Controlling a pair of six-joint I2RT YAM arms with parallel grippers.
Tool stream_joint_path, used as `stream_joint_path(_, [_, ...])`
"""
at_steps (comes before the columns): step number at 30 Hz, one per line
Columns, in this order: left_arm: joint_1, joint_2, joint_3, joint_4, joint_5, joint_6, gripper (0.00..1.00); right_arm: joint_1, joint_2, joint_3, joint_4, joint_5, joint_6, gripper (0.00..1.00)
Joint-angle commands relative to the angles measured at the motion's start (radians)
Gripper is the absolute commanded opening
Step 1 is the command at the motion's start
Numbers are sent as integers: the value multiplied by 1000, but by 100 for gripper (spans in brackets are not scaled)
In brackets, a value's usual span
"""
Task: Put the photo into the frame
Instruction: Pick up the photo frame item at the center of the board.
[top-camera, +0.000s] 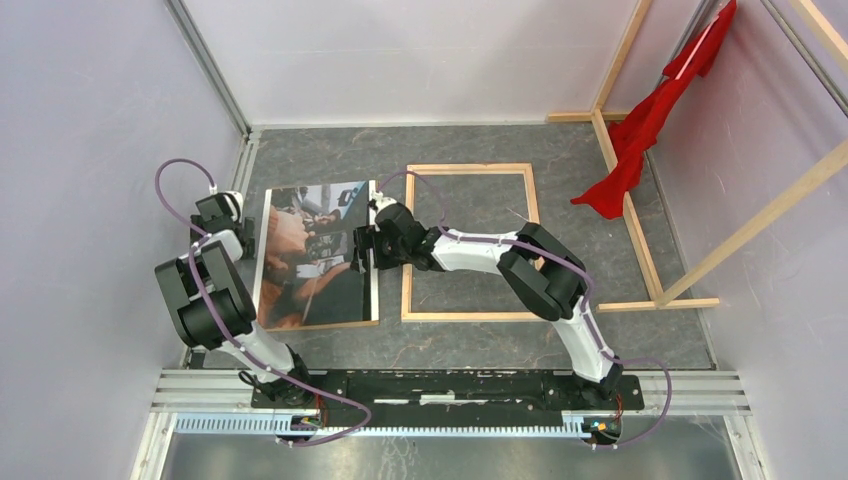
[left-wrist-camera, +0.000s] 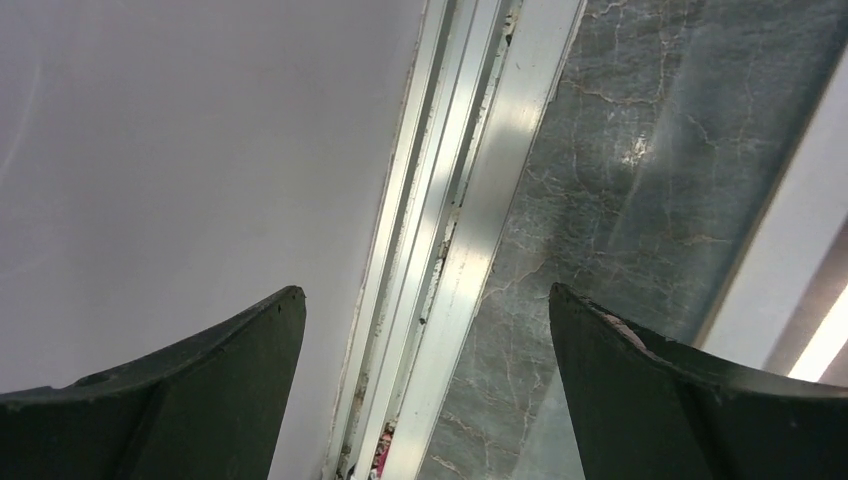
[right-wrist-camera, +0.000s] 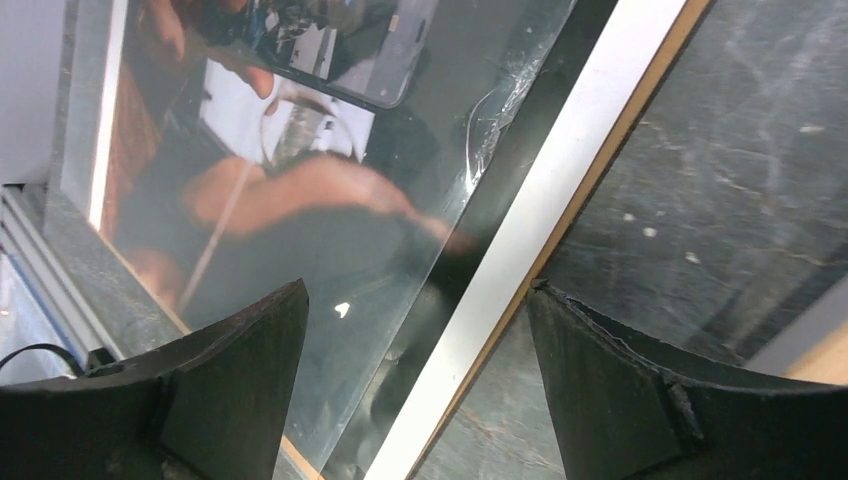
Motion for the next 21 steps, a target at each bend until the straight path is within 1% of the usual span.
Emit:
stream_joint_path(1, [1,29,2,61,-3,21,97,41,69,-12,-42,-68,58,88])
stream_joint_path(3, [1,37,6,59,2,14,97,42,71,-4,-55,-69,61,88])
stream_joint_path(5, [1,34,15,39,20,4,97,36,56,2,-89,-32,45,89])
stream_joint_path(9, [3,-1,22,-16,108,-11,97,4,16,-16,-88,-25,24,89])
stream_joint_path(16, [17,-30,58,-102,205,-18,97,-38,-1,-1,-153,17,-11,90])
stream_joint_path(21, [19,-42,68,-126,249,-20,97,-73,8,-12,-141,30,-2,89])
